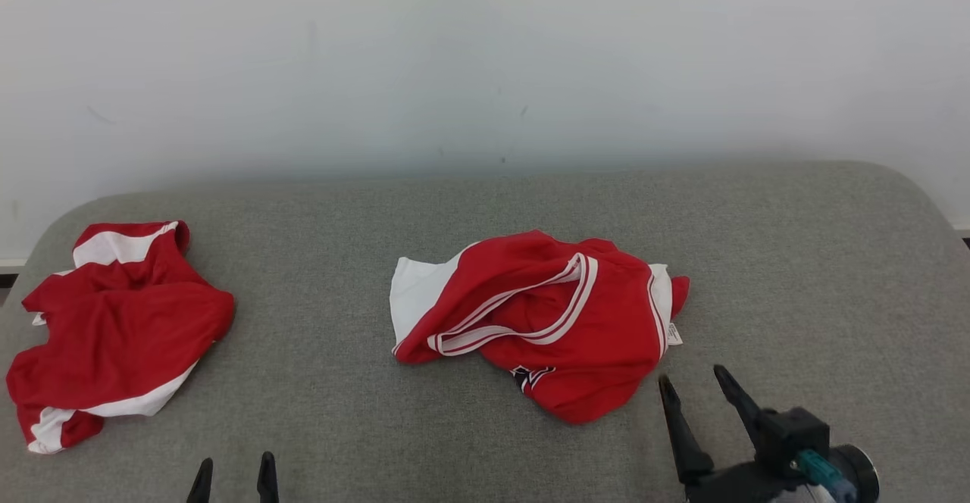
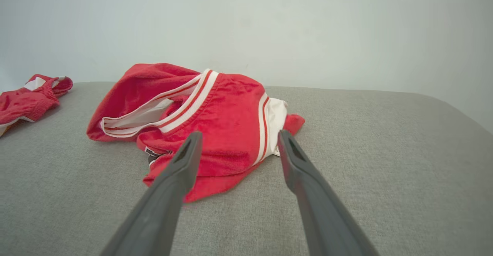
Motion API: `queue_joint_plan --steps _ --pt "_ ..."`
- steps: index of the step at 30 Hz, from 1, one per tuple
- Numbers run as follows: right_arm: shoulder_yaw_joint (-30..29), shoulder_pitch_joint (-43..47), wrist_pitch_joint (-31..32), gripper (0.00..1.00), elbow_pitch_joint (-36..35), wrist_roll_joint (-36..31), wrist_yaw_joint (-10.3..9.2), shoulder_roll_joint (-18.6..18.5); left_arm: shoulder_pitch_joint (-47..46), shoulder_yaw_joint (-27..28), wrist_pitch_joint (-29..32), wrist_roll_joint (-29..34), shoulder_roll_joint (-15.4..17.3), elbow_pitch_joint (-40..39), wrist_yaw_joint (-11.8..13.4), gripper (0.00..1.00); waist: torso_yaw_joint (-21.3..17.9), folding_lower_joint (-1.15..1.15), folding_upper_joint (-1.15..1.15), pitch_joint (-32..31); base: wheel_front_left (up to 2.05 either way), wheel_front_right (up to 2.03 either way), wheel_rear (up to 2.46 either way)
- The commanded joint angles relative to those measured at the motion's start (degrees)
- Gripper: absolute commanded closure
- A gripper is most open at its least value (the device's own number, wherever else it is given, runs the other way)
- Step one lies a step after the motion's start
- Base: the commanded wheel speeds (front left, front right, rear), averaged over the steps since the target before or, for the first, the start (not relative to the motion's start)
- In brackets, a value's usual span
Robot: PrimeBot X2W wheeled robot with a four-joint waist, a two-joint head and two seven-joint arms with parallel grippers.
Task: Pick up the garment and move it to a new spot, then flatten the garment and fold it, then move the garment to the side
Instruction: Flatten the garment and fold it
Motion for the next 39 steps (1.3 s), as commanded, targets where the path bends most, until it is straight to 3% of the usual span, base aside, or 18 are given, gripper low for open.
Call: queue_joint_plan --steps 1,7,11,17,34,35,38,39 --pt "0.43 -1.75 0.65 0.0 0.09 -0.38 0.03 -0.02 -0.95 -0.15 -0.19 0.27 -0.26 0.17 -0.37 0.0 0.37 0.0 0.0 0.23 0.0 0.0 0.0" --pt "4.43 -12.77 9.1 0.0 2.94 0.93 0.03 -1.89 -1.53 -1.22 -0.19 -0.21 -0.42 0.62 -0.29 0.0 1.83 0.0 0.0 1.07 0.0 0.0 0.0" --pt "5.24 -20.42 19.62 0.0 7.45 2.82 0.03 -3.18 -1.98 -2.17 -0.19 -0.5 -0.5 1.1 -0.34 0.0 3.46 0.0 0.0 1.67 0.0 0.0 0.0" --pt "5.81 -28.66 29.53 0.0 13.79 4.1 0.03 -5.17 -2.85 -4.06 -0.19 -0.87 -0.51 1.54 -0.29 0.0 6.58 0.0 0.0 2.9 0.0 0.0 0.0" --pt "12.21 -39.02 37.74 0.0 28.59 4.57 0.03 -8.98 -5.16 -6.73 -0.19 -1.36 0.09 1.42 -0.3 0.0 10.97 0.0 0.0 6.27 0.0 0.0 0.0" --pt "12.42 -39.09 37.88 0.12 28.96 4.93 0.03 -9.13 -5.2 -6.7 -0.19 -1.38 0.11 1.4 -0.3 0.0 10.98 0.0 0.0 6.34 0.0 0.0 0.0" --pt "13.24 -38.85 37.95 0.85 29.64 6.1 0.03 -9.32 -5.18 -6.46 -0.19 -1.46 0.09 1.39 -0.3 0.0 10.86 0.0 0.0 6.34 0.0 0.0 0.0" --pt "13.76 -38.73 37.47 1.0 29.48 6.51 0.03 -9.38 -5.08 -6.43 -0.19 -1.48 0.09 1.46 -0.3 0.0 10.81 0.0 0.0 6.25 0.0 0.0 0.0"
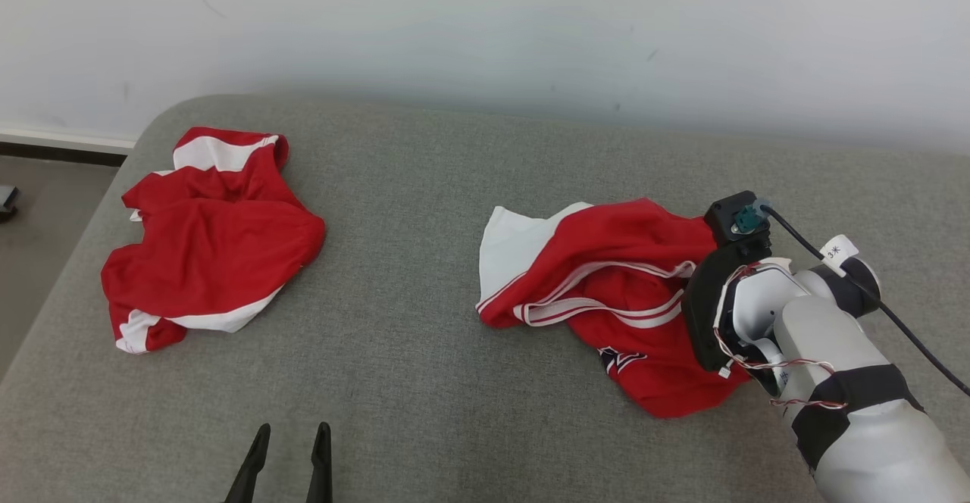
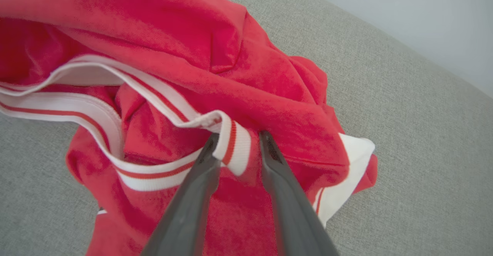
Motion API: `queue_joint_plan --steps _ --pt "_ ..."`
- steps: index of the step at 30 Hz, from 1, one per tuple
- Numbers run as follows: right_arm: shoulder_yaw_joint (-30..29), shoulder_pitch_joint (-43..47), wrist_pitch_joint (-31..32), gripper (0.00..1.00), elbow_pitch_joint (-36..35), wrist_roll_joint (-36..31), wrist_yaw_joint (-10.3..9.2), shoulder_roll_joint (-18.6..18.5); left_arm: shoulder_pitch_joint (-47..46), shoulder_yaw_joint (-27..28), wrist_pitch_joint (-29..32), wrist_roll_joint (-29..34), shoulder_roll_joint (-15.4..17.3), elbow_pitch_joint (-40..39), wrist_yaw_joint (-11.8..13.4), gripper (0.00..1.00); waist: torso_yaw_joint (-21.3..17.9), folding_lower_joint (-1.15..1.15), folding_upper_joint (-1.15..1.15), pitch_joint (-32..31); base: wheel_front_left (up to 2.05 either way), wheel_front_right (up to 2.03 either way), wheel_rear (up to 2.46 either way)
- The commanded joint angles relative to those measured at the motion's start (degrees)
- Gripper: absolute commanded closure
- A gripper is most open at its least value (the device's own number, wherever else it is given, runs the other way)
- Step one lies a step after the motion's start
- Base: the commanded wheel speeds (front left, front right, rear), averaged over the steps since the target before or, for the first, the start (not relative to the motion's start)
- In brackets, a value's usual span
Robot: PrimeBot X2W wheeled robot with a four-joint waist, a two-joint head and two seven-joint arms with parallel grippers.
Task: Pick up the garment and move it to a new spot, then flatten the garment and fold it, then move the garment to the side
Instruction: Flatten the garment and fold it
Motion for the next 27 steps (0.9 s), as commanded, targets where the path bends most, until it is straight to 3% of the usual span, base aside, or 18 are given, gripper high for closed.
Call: queue_joint_plan --steps 1,10,21,27 --pt "0.68 0.29 -0.78 1.0 -0.25 0.79 0.03 -0.43 -0.47 0.25 -0.19 -0.27 0.08 0.08 0.05 0.0 -0.15 -0.01 -0.01 -0.24 0.0 0.0 0.0" --pt "4.04 -1.15 -4.58 1.0 -4.22 4.91 0.03 0.22 0.72 0.98 -0.19 0.01 0.03 -0.21 0.04 0.0 -1.05 -0.01 -0.01 -2.16 0.0 0.0 0.0" --pt "6.93 -8.65 -9.12 1.0 -19.6 21.08 0.03 7.32 1.23 2.15 -0.19 0.37 -0.15 -0.89 0.04 0.0 -2.6 -0.01 -0.01 -3.64 0.0 0.0 0.0" --pt "8.05 -16.16 -14.3 1.0 -24.45 29.6 0.03 8.99 0.22 1.9 -0.19 0.52 -0.27 -1.14 0.04 0.0 -2.97 -0.01 -0.01 -3.01 0.0 0.0 0.0"
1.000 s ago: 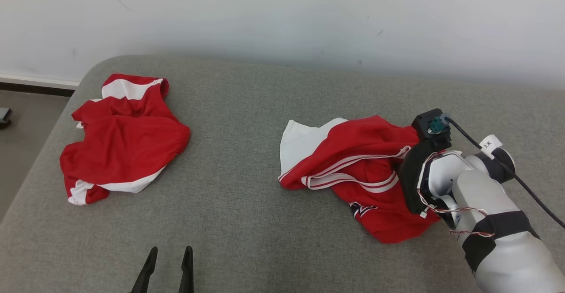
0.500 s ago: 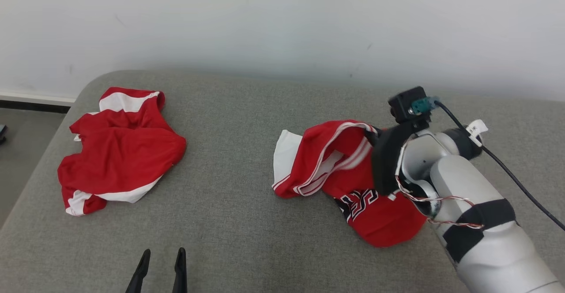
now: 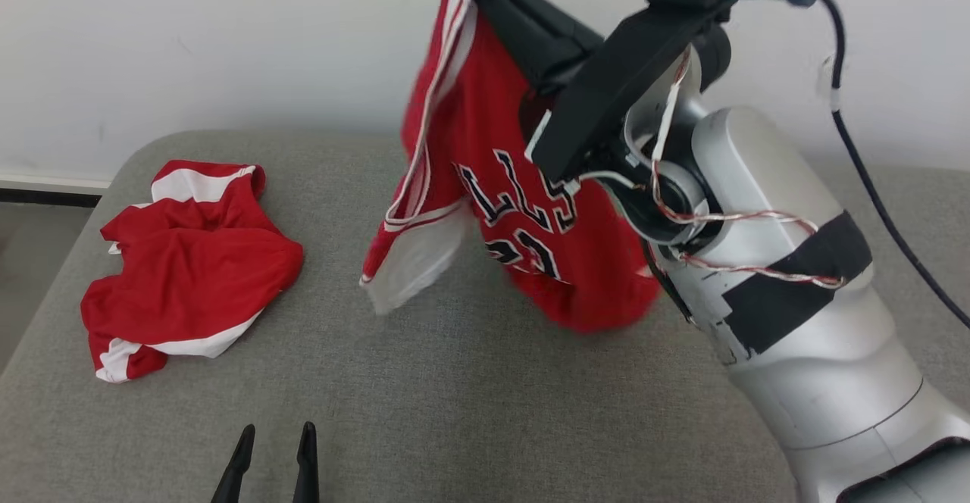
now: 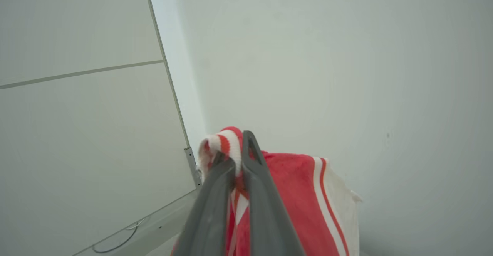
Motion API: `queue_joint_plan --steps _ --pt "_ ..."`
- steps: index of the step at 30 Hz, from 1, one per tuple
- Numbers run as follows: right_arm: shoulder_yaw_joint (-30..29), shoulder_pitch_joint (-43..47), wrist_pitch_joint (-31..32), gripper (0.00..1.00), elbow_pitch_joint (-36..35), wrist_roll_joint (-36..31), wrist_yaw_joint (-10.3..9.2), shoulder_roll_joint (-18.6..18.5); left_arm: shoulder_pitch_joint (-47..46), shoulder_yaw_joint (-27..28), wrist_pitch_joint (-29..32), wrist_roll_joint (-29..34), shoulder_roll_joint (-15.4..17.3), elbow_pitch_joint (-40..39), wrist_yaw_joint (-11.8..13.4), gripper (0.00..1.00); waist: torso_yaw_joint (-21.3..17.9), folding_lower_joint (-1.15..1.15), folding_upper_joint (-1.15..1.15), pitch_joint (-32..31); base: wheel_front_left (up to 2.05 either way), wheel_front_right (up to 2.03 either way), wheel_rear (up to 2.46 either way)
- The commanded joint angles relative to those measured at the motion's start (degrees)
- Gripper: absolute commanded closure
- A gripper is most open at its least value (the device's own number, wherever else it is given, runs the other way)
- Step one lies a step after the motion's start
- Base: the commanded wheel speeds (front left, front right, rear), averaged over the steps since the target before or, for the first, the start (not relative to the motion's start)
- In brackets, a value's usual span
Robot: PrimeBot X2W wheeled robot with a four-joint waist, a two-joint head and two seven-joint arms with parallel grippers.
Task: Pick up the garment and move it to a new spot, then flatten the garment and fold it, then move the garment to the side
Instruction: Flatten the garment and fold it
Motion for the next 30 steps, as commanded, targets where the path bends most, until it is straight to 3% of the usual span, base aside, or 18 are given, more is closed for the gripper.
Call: queue_joint_plan --steps 1,6,10,21,30 --pt "0.04 -2.45 -2.04 1.0 -0.93 2.51 0.03 0.23 -0.93 0.0 -0.19 0.24 -0.16 -0.2 0.04 0.0 -0.13 0.0 0.0 0.36 0.0 0.0 0.0" --pt "-1.02 -7.16 -9.58 1.0 -0.46 5.99 0.03 0.32 -1.11 0.12 -0.19 0.27 -0.23 -0.1 0.04 0.0 -0.6 0.0 0.0 0.67 0.0 0.0 0.0" --pt "-4.04 -6.03 -11.28 1.0 4.31 3.28 0.03 0.33 -0.69 0.66 -0.19 0.17 -0.28 -0.25 0.04 0.0 -1.51 0.0 0.0 0.76 0.0 0.0 0.0" --pt "-21.04 9.57 -14.78 1.0 19.37 -10.44 0.03 -6.28 -2.08 -0.05 -0.19 0.03 -0.43 -0.28 0.04 0.0 -4.2 0.0 0.0 2.57 0.0 0.0 0.0" --pt "-32.85 14.58 -17.33 1.0 22.11 -18.95 0.03 -8.08 -1.62 -0.51 -0.19 0.32 -0.39 0.13 0.05 0.0 -5.31 0.0 0.0 2.49 0.0 0.0 0.0"
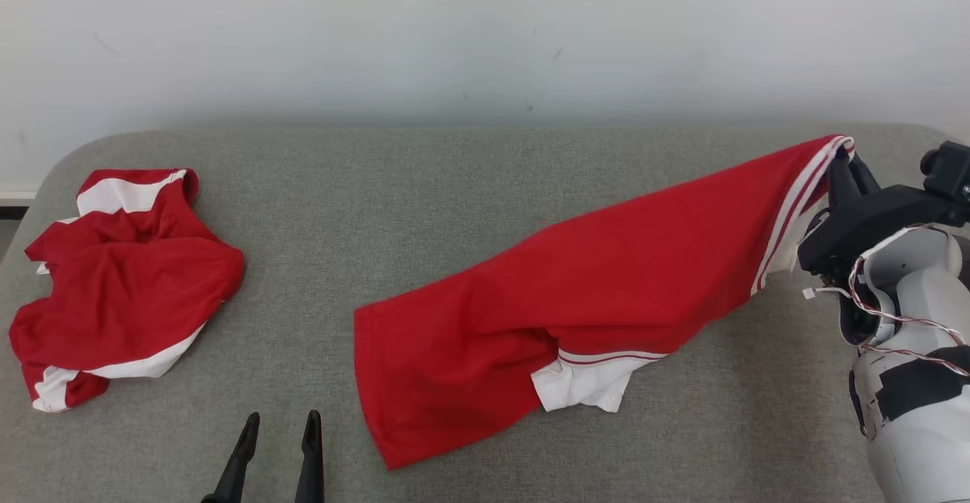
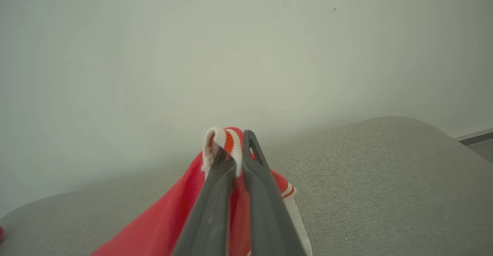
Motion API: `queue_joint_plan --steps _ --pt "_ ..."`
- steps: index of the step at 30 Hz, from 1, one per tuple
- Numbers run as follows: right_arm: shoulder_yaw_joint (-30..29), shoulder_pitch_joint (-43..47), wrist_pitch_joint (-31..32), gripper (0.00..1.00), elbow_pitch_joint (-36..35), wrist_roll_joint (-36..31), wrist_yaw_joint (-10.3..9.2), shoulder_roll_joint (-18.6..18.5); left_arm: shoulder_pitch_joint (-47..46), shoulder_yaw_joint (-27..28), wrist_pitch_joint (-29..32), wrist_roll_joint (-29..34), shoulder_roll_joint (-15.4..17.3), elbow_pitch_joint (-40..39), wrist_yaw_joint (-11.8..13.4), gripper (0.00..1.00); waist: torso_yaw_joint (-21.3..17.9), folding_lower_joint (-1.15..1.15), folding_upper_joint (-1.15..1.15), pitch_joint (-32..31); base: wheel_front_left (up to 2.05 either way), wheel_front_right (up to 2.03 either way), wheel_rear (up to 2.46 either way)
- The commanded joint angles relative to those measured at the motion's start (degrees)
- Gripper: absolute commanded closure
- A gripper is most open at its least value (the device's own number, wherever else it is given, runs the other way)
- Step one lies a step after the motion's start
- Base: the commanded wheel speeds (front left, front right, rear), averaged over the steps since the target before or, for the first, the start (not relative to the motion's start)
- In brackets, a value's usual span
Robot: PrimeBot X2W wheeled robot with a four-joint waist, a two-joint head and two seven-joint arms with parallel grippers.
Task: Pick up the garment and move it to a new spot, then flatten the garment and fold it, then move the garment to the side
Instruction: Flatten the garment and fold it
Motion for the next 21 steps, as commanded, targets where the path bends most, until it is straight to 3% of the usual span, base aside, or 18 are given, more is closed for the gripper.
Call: queue_joint_plan --steps 1,6,16,21 --pt "-1.04 0.72 -0.23 1.0 -0.65 -0.74 0.03 0.11 0.29 0.02 -0.19 0.27 0.0 0.01 0.04 0.0 -0.19 0.0 -0.01 -0.15 0.0 0.0 0.0" --pt "-4.26 2.88 1.63 1.0 -5.48 -2.82 0.03 1.18 0.54 -0.32 -0.19 0.39 0.12 0.06 0.04 0.0 -0.33 0.0 -0.01 -0.53 0.0 0.0 0.0" --pt "-10.84 10.64 10.66 1.0 -25.17 -7.96 0.03 3.48 1.05 -1.13 -0.19 0.33 0.42 -0.33 0.04 0.0 0.63 0.0 -0.01 -1.15 0.0 0.0 0.0" --pt "-12.79 12.64 15.76 1.0 -26.22 -14.23 0.03 4.41 -0.12 -1.9 -0.19 0.38 0.71 -0.72 0.05 0.0 1.97 0.0 -0.01 0.11 0.0 0.0 0.0"
